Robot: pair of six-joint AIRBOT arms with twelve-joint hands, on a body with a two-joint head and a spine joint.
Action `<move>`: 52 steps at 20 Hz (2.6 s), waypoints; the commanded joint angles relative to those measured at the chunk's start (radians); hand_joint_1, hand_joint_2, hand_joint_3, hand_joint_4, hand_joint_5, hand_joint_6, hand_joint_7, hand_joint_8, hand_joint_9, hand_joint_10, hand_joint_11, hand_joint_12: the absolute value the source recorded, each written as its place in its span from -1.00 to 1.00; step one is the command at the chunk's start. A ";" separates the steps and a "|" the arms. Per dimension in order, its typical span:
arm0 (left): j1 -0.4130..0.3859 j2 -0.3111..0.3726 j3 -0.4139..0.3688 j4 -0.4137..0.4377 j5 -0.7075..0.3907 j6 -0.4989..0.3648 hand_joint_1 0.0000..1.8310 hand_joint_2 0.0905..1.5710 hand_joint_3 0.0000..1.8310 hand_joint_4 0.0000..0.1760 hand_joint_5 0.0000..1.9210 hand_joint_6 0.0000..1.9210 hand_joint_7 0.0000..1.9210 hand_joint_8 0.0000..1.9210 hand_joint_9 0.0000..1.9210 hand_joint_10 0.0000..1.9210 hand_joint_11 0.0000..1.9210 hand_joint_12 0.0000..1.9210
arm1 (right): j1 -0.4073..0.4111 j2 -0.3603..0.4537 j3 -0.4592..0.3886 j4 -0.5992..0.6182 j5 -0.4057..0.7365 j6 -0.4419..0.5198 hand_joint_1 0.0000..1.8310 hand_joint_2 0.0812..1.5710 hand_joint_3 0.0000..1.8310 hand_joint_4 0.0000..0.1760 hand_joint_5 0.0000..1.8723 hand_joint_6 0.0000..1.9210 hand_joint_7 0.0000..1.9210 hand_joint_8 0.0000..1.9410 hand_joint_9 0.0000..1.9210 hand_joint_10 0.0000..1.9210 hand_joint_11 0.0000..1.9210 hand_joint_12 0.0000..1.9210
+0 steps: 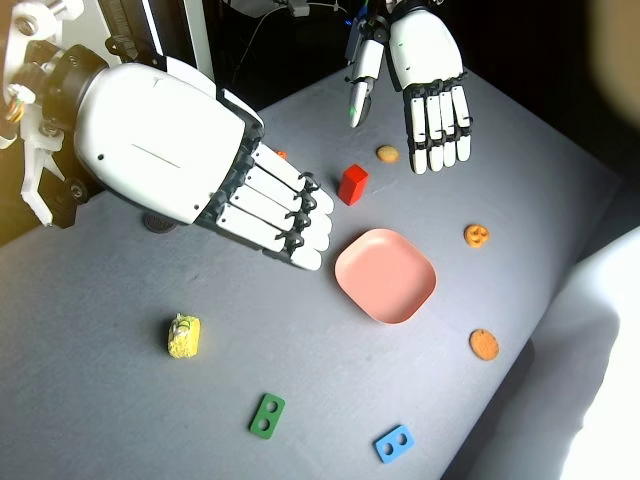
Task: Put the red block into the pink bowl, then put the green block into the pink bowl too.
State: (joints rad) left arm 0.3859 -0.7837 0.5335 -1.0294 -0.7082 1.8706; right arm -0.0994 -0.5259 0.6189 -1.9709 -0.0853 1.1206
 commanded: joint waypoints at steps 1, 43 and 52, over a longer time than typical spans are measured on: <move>-0.014 -0.001 -0.004 0.037 -0.067 0.009 -0.99 0.53 -1.00 -1.00 -0.71 -1.00 -0.73 -1.00 -0.79 -1.00 -1.00 -0.62 | -0.005 0.009 -0.009 -0.142 -0.074 0.129 -1.00 0.52 -1.00 -1.00 -0.88 -1.00 -0.93 -1.00 -0.99 -1.00 -1.00 -0.85; 0.111 -0.220 0.080 0.025 -0.218 0.025 -0.15 0.18 -0.99 -1.00 -0.66 -1.00 -0.91 -1.00 -1.00 -1.00 -1.00 -1.00 | -0.257 0.047 -0.097 -0.884 -0.456 0.832 -0.64 0.23 -1.00 -1.00 -0.74 -0.99 -0.78 -0.99 -0.84 -0.99 -1.00 -0.55; 0.114 -0.277 0.114 0.017 -0.236 0.027 -0.07 0.14 -1.00 -1.00 -0.65 -0.99 -0.92 -0.99 -1.00 -1.00 -1.00 -1.00 | -0.255 0.046 -0.097 -0.884 -0.456 0.832 -0.67 0.25 -1.00 -1.00 -0.71 -0.99 -0.76 -0.99 -0.81 -0.99 -1.00 -0.39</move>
State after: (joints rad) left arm 0.5007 -1.0645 0.6479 -1.0645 -0.8684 1.8957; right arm -0.3706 -0.4904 0.5255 -2.8471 -0.4351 1.9514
